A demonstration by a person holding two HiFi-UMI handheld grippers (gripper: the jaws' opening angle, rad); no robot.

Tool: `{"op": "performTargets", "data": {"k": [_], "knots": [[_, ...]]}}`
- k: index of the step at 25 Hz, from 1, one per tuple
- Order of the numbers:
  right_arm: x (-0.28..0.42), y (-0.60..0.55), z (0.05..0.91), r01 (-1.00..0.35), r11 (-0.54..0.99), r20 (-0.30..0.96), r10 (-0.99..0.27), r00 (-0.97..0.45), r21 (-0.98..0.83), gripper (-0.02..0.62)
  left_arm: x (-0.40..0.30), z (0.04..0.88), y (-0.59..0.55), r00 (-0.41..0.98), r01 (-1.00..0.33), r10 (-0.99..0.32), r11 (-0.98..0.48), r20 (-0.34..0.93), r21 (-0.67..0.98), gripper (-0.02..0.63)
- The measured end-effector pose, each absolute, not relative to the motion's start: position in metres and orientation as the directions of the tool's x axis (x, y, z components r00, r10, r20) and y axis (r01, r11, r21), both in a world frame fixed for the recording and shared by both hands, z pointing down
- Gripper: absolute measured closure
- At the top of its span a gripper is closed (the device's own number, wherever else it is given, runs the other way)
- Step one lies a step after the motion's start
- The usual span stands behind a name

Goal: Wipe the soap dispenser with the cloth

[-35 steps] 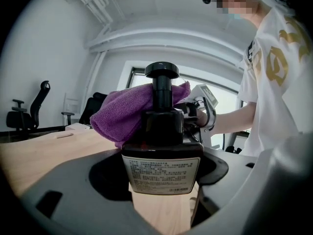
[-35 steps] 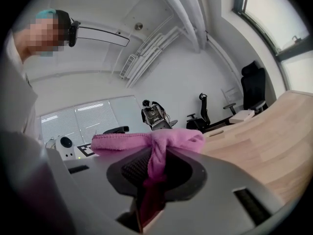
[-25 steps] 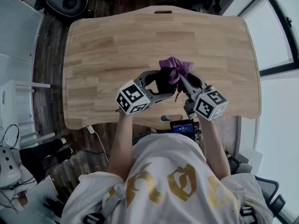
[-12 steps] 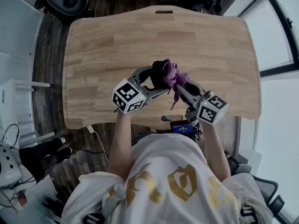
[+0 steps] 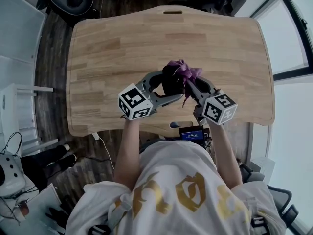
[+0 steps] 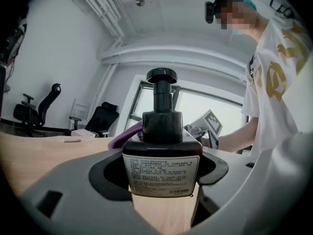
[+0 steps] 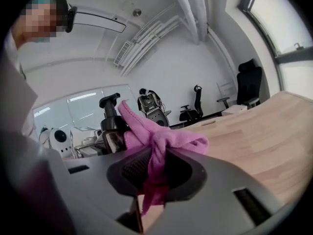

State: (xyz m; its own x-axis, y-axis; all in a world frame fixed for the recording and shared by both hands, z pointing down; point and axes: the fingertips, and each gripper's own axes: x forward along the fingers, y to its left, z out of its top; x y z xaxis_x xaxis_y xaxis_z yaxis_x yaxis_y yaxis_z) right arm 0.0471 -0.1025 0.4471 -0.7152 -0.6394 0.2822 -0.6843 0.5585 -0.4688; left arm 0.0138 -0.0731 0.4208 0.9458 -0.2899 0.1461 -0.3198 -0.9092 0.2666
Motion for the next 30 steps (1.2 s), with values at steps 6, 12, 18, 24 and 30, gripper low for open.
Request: {"op": "performTargets", "data": {"k": [6, 12, 18, 24, 30], "knots": [[0.043, -0.101, 0.453, -0.675, 0.555, 0.285, -0.629, -0.723, -0.486, 0.525, 0.011, 0.406, -0.075, 0.95, -0.312, -0.303, -0.906, 0.074, 0.287, 0.264], [0.034, -0.1, 0.441, -0.517, 0.54, 0.119, -0.606, -0.787, -0.664, 0.526, 0.002, 0.386, -0.084, 0.942, -0.298, -0.333, -0.895, -0.05, 0.331, 0.264], [-0.003, -0.081, 0.442, -0.462, 0.635, 0.15, -0.483, -0.863, -0.619, 0.526, -0.008, 0.38, -0.097, 0.907, -0.355, -0.411, -0.865, -0.095, 0.354, 0.264], [-0.021, -0.061, 0.442, -0.37, 0.643, 0.11, -0.407, -0.907, -0.671, 0.526, -0.016, 0.384, -0.102, 0.89, -0.385, -0.446, -0.847, -0.095, 0.368, 0.264], [-0.025, -0.042, 0.449, -0.305, 0.68, 0.114, -0.312, -0.943, -0.666, 0.526, -0.02, 0.397, -0.109, 0.873, -0.419, -0.482, -0.82, -0.074, 0.39, 0.264]]}}
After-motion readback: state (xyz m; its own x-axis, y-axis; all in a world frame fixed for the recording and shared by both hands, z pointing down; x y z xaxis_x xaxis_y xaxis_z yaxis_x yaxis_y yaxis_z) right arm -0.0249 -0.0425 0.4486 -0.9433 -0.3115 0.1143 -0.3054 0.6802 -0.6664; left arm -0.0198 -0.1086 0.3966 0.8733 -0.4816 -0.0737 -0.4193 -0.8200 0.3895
